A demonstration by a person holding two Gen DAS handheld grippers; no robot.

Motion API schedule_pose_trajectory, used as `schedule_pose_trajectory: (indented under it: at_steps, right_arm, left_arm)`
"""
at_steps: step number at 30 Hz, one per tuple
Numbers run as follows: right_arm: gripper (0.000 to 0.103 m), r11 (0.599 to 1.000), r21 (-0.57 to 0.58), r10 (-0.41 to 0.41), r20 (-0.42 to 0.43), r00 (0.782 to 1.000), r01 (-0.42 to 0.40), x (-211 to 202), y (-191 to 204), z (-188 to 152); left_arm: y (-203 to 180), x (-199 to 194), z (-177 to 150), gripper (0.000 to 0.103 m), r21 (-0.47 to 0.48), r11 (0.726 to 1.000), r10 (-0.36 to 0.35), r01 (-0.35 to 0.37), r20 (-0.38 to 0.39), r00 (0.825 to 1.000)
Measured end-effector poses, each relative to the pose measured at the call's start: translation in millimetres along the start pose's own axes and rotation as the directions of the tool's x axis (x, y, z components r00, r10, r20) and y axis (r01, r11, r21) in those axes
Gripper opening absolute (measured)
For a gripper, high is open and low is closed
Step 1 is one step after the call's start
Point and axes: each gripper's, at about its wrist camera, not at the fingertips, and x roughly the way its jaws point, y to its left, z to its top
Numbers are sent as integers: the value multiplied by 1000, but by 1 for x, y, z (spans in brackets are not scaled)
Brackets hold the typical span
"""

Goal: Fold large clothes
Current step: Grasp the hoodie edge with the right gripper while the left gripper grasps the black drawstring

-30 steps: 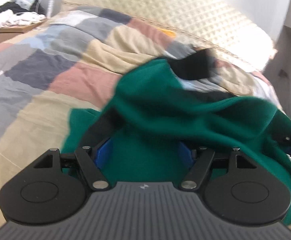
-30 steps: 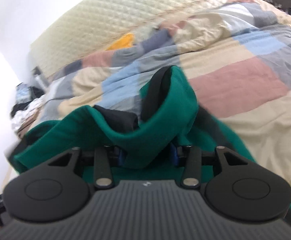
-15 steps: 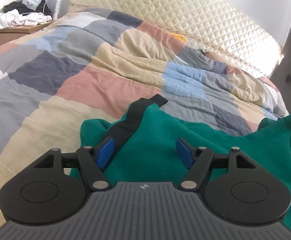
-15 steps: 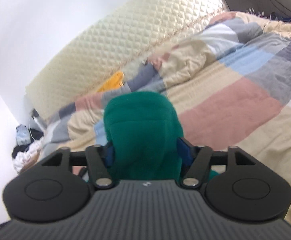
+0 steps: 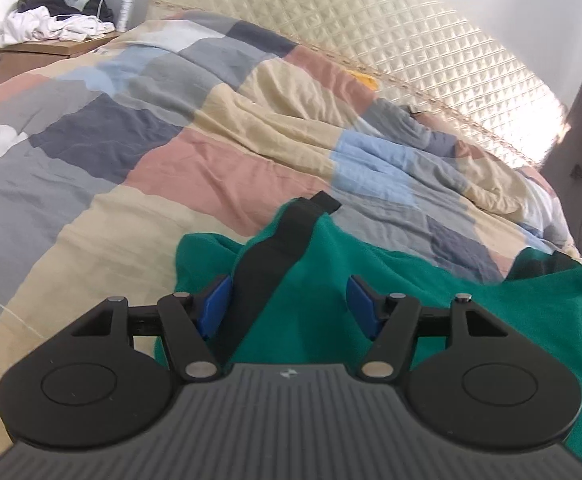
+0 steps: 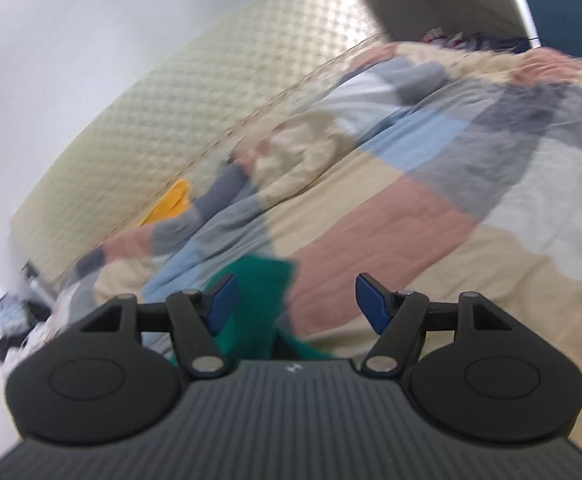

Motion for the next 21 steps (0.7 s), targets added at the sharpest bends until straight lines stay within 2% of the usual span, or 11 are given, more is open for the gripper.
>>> schedule_pose_trajectory:
  at_steps: [3, 5, 7, 9, 10, 11, 13, 15, 17, 20, 21]
  right_arm:
    - [68, 998, 65, -17, 57, 998, 13, -7, -13, 8]
    - [68, 997, 68, -29, 42, 999, 27, -4, -16, 8]
    - [68, 998, 31, -50, -36, 998, 52, 8, -13, 1]
    - [68, 997, -50, -67, -149, 987, 60, 24, -2, -13]
    - [68, 993, -108, -65, -197, 978, 44, 33, 6, -22]
    - [68, 987, -158, -58, -217, 975, 23, 38, 14, -29]
    - [67, 970, -243, -46, -241, 969, -14, 46, 30, -42]
    - [66, 963, -260, -7, -290, 957, -71, 55, 37, -48]
    - [65, 960, -261, 18, -317, 948, -105, 61, 40, -55]
    - [45, 941, -308, 28, -343, 939, -140, 67, 47, -61]
    - [33, 935, -327, 18, -343, 939, -137, 68, 50, -61]
  left_arm:
    - [0, 2, 0, 69, -2, 1000, -9, 9, -7, 1000]
    - [1, 5, -1, 69, -14, 1000, 9, -9, -6, 1000]
    - [1, 10, -1, 69, -13, 1000, 14, -14, -11, 1000]
    - [0, 14, -2, 67, -1, 1000, 26, -26, -24, 999]
    - [0, 16, -3, 61, 5, 1000, 28, -27, -33, 999]
    - [-1, 18, -3, 53, 14, 1000, 29, -28, -43, 999]
    - [-5, 21, -4, 44, 52, 998, 37, -34, -60, 998]
    - [-6, 22, -5, 36, 74, 996, 45, -40, -62, 997]
    - [-5, 21, -5, 22, 72, 997, 43, -39, -63, 997]
    - [-4, 17, -4, 11, 65, 997, 43, -40, -47, 998]
    - [-3, 15, -3, 10, 57, 998, 41, -39, -37, 998]
